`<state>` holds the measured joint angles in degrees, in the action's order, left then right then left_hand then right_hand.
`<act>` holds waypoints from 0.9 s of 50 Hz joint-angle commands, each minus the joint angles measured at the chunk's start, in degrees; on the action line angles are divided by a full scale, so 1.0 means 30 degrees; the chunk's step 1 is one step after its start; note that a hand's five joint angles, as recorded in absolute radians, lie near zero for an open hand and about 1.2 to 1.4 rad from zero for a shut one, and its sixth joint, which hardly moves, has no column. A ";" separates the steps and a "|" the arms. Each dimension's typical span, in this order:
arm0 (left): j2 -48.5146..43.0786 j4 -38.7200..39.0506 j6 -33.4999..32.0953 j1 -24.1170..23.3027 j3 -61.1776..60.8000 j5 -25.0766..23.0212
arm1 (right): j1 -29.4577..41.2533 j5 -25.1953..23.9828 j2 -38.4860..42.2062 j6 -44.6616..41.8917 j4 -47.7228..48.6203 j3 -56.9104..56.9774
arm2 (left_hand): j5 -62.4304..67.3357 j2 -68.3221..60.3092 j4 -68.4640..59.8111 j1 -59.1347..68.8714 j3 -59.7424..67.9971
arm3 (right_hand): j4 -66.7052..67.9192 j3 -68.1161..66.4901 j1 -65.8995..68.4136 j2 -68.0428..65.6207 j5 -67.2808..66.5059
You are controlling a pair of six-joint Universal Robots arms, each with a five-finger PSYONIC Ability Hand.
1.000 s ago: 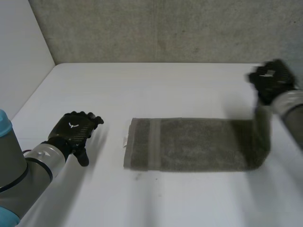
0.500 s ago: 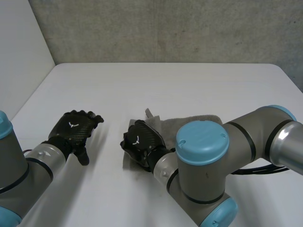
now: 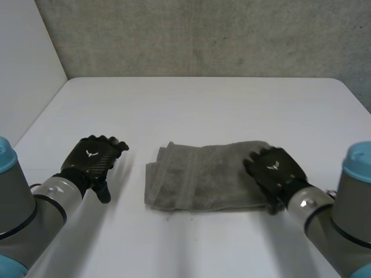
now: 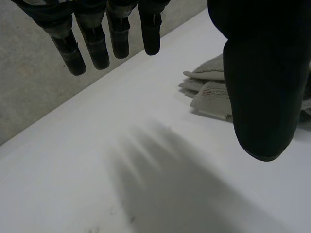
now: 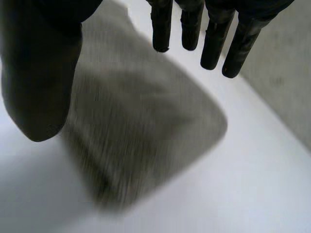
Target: Fold the towel.
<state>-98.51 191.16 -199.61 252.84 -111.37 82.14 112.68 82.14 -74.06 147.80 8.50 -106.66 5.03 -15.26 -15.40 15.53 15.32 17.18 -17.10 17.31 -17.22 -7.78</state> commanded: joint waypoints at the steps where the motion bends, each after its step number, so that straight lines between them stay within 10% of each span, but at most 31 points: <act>1: 0.0083 -0.0029 0.0033 -0.0285 0.0033 0.0043 | -0.1758 -0.0104 0.0633 -0.0807 0.1526 -0.1446 | 0.0583 -0.0504 -0.0458 0.0414 0.0484 | 0.5575 -0.5601 0.5530 -0.5562 -0.5374; 5: 0.0201 -0.0029 0.0092 -0.0550 0.0063 0.0043 | -0.1818 -0.0045 0.1251 -0.1101 0.2263 -0.1301 | 0.0583 -0.0504 -0.0458 0.0414 0.0484 | 0.9914 -0.9940 0.9869 -0.9901 -0.9713; 7: 0.0288 -0.0029 0.0092 -0.0696 0.0034 0.0072 | -0.1818 0.0188 0.1572 -0.1335 0.2555 -0.0893 | 0.0583 -0.0504 -0.0458 0.0414 0.0484 | 2.0839 -2.0865 2.0795 -2.0827 -2.0638; 16: 0.0874 -0.0088 0.0092 -0.0726 0.0326 0.0160 | -0.0676 -0.0016 0.0723 -0.1834 0.2351 0.1512 | 0.0583 -0.0504 -0.0458 0.0414 0.0484 | 2.0940 -2.0966 2.0896 -2.0928 -2.0739; 21: 0.1488 -0.0176 0.0209 -0.0755 0.1144 0.0219 | 0.5551 -0.1069 0.2064 -0.2330 0.2147 0.5165 | 0.0359 -0.0280 -0.0234 0.0190 0.0260 | 2.0940 -2.0966 2.0896 -2.0928 -2.0739; 31: 0.2427 -0.0234 0.3022 -0.0726 0.2963 0.0365 | 0.9314 -0.2506 0.5879 -0.5174 0.0036 0.8514 | -0.0314 0.0393 0.0439 -0.0483 -0.0413 | 2.0940 -2.0966 2.0896 -2.0928 -2.0739; 33: 0.2398 -0.0234 0.3549 -0.0638 0.3344 0.0365 | 0.9315 -0.2213 0.6260 -0.5261 -0.0344 0.8777 | -0.0426 0.0505 0.0551 -0.0595 -0.0525 | 1.6643 -1.6669 1.6599 -1.6631 -1.6442; 35: 0.2165 -0.0380 0.4482 -0.0666 0.3985 0.0365 | 0.9315 -0.0729 0.6087 -0.4738 -0.0724 0.8661 | -0.0704 0.0783 0.0828 -0.0873 -0.0802 | -0.2393 0.2368 -0.2438 0.2406 0.2594; 45: -0.0380 -0.1024 0.6768 -0.1426 0.5509 0.0365 | 0.6248 0.0747 0.1990 0.5383 0.0825 0.6788 | -0.0820 0.0899 0.0944 -0.0989 -0.0919 | -0.2393 0.2368 -0.2438 0.2406 0.2594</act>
<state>-94.10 189.40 -183.23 250.28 -97.53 83.24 139.30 83.25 -59.93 143.37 7.68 -82.33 2.09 -11.39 -11.57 11.85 11.62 14.82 -14.05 13.64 -13.97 -3.36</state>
